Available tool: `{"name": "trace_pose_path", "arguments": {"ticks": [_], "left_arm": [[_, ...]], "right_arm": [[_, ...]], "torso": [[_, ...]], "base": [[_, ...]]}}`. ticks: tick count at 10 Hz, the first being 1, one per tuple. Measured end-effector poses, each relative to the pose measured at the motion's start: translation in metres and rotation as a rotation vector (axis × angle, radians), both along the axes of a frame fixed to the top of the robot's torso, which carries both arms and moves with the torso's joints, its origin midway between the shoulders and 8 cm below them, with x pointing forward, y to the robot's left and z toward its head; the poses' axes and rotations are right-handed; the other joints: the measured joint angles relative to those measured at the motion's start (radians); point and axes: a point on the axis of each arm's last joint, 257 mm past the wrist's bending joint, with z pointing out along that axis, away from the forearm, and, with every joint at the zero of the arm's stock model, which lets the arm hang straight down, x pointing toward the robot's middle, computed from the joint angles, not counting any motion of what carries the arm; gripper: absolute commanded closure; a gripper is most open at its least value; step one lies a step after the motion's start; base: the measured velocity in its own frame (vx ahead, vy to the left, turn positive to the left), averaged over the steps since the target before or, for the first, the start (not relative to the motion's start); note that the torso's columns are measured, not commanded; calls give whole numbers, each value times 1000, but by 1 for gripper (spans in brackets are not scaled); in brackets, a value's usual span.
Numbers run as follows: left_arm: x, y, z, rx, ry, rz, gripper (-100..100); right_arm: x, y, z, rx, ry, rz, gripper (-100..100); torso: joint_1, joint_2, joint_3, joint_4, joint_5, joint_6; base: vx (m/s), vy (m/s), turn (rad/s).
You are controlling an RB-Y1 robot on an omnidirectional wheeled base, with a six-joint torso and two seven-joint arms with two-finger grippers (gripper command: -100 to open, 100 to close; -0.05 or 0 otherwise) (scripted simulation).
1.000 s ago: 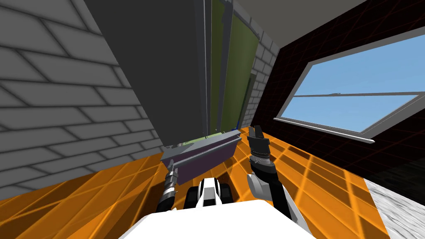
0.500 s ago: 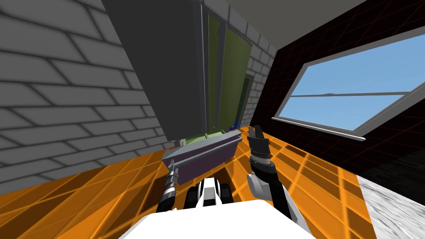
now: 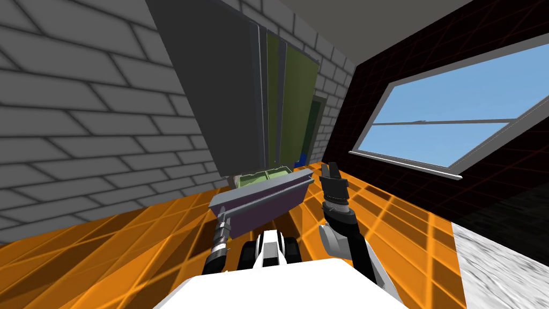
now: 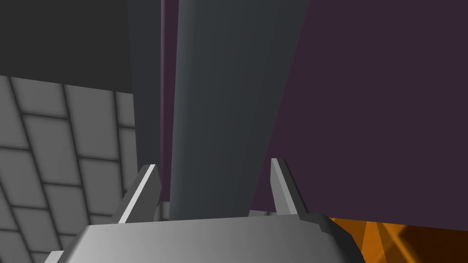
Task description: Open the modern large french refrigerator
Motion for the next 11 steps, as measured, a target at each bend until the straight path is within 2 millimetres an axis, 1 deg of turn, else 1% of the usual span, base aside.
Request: {"name": "trace_pose_path", "arguments": {"ticks": [2,3,4,5,7,9,11], "left_arm": [[-1,0,0,2,-1,-2,100],[1,-1,2,3,-6,-5,-100],[7,-1,4,3,-9,-8,-100],[17,1,9,4,-11,-13,-100],[30,2,11,3,-6,-19,-100],[42,3,18,4,-9,-25,-100],[60,4,24,3,-2,-35,-100]], "right_arm": [[0,0,0,0,0,0,0],[0,0,0,0,0,0,0],[0,0,0,0,0,0,0],[0,0,0,0,0,0,0],[0,0,0,0,0,0,0],[0,0,0,0,0,0,0],[0,0,0,0,0,0,0]], "torso": [[1,0,-2,1,-2,-2],[0,3,1,0,-1,-2],[0,1,0,2,-3,-2],[0,-1,-2,2,-4,-2],[-1,0,-1,3,-5,-2],[-2,5,1,5,-5,-3],[-6,11,4,8,-8,-3]], "base": [[-160,-49,20],[-118,-44,51],[-57,-28,68],[-25,-12,15],[-33,-16,26],[-54,-22,46],[-71,-33,41]]}}
